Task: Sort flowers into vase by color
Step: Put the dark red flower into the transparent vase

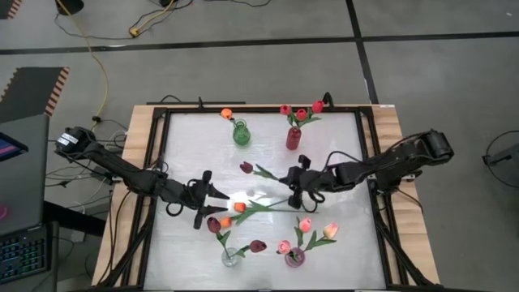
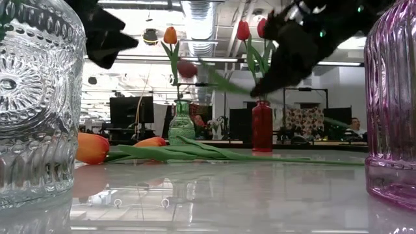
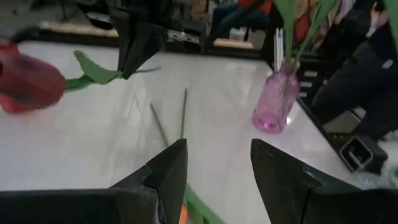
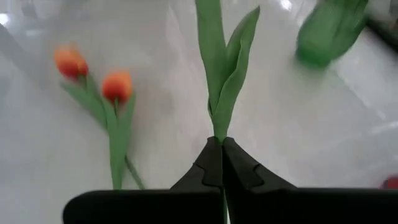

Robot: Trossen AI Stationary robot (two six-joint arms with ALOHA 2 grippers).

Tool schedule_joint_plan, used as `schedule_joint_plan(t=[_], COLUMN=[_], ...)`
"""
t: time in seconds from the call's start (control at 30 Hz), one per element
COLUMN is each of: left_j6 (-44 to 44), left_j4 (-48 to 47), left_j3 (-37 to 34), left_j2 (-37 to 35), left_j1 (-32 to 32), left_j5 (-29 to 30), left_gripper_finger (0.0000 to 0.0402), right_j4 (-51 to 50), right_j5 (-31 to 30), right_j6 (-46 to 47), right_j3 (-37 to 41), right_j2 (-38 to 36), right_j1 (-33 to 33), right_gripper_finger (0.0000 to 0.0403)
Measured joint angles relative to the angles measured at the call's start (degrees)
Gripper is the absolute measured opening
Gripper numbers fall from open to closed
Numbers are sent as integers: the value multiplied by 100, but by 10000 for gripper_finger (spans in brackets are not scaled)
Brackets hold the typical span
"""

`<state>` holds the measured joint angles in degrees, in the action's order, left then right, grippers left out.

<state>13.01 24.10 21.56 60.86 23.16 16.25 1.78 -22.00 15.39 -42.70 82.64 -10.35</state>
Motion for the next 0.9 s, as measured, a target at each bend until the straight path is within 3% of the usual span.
schedule_joint_plan(t=[0.43,0.7,0.9], left_j6=[-1134,-1667,-1639], left_j4=[1328,2150,2582], left_j3=[2,2,65], left_j2=[0,-2,126], left_j1=[-24,-460,-975], left_j5=[963,905,176], left_gripper_finger=[164,164,164], right_j4=[1548,2286,2639], right_j5=[-72,-68,-42], right_j6=[-1198,-1788,-1896], right_j3=[-8,-9,-9], right_j2=[-587,-587,-585], right_j1=[0,0,0], right_gripper_finger=[21,21,21])
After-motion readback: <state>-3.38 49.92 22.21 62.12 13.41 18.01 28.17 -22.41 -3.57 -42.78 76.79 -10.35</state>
